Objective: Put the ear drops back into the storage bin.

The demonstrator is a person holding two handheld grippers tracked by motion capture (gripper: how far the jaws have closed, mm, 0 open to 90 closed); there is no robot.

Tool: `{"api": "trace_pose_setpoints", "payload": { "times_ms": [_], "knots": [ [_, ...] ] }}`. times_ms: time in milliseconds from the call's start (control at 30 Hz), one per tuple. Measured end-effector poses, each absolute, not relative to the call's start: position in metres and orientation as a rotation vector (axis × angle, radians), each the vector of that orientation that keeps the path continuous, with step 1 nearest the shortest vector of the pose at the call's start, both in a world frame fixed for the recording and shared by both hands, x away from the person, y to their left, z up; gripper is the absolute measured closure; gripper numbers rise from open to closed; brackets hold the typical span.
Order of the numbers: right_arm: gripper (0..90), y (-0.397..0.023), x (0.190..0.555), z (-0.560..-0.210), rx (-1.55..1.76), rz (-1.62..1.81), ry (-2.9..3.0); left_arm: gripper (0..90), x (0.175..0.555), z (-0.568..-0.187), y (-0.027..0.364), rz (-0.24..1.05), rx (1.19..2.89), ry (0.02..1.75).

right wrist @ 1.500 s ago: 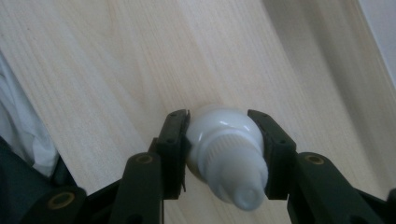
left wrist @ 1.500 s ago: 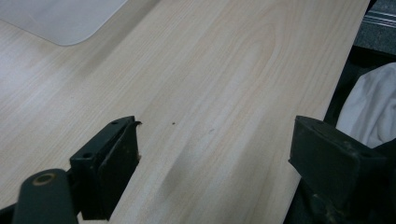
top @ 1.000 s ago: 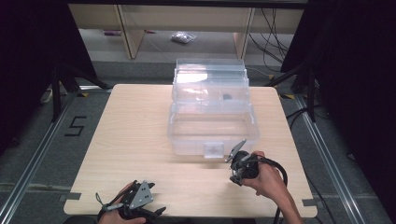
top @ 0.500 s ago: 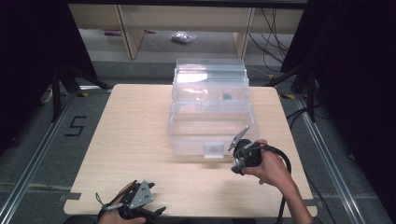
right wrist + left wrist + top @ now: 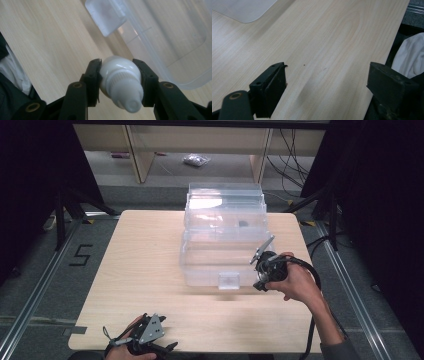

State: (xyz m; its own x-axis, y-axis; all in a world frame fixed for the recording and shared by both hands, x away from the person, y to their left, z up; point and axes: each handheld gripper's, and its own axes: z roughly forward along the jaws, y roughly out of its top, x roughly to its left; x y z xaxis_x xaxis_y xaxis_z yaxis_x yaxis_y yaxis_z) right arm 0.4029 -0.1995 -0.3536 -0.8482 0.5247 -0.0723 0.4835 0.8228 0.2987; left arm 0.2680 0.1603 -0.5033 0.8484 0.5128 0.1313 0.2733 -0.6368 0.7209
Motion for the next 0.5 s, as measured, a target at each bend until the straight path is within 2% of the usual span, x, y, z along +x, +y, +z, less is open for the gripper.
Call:
{"api": "trace_pose_setpoints", "payload": {
  "times_ms": [333,500],
  "knots": [
    [60.1,-0.200,0.431,-0.333,0.865,0.405,2.809,15.1,0.269,-0.503,0.161,0.434,2.286,0.551],
    [60.1,-0.202,0.451,-0.336,0.885,0.377,2.803,15.1,0.269,-0.503,0.161,0.433,2.288,0.549]
  ]
}}
